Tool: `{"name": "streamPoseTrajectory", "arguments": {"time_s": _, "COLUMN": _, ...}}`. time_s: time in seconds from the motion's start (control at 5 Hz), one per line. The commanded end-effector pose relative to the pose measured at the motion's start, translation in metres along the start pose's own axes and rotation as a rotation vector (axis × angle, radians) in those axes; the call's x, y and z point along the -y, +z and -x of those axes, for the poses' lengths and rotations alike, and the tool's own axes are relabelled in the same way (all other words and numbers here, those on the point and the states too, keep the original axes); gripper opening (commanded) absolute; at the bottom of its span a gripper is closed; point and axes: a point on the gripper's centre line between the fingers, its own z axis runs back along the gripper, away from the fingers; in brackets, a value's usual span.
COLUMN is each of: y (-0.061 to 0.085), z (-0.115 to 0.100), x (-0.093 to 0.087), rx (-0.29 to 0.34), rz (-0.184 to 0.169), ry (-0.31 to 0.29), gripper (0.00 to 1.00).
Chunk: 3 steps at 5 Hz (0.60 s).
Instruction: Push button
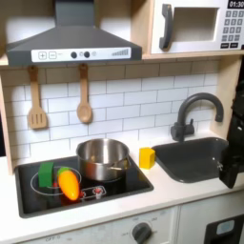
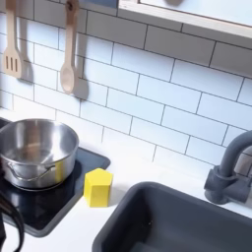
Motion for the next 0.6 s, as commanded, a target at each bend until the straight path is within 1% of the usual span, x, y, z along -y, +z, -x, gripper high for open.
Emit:
{"name": "streamPoseTrajectory", "arguments": {"time_s": 0.0, "y": 0.000, "z": 0.000, "x": 0.000, "rx": 0.000, "rz": 0.000, "ry": 0.000, "gripper": 1.00}}
{"name": "streamPoseTrajectory", "arguments": {"time_s": 0.2, "y": -0.010, "z": -0.007, "x": -0.009, "rx": -0.016, "rz": -0.026, "ry": 0.029, "gripper": 1.00}}
{"name": "streamPoseTrajectory", "arguments": {"time_s": 0.4, "y": -0.017, "z": -0.013, "x": -0.017, "rx": -0.019, "rz": -0.026, "ry": 0.052, "gripper": 1.00}}
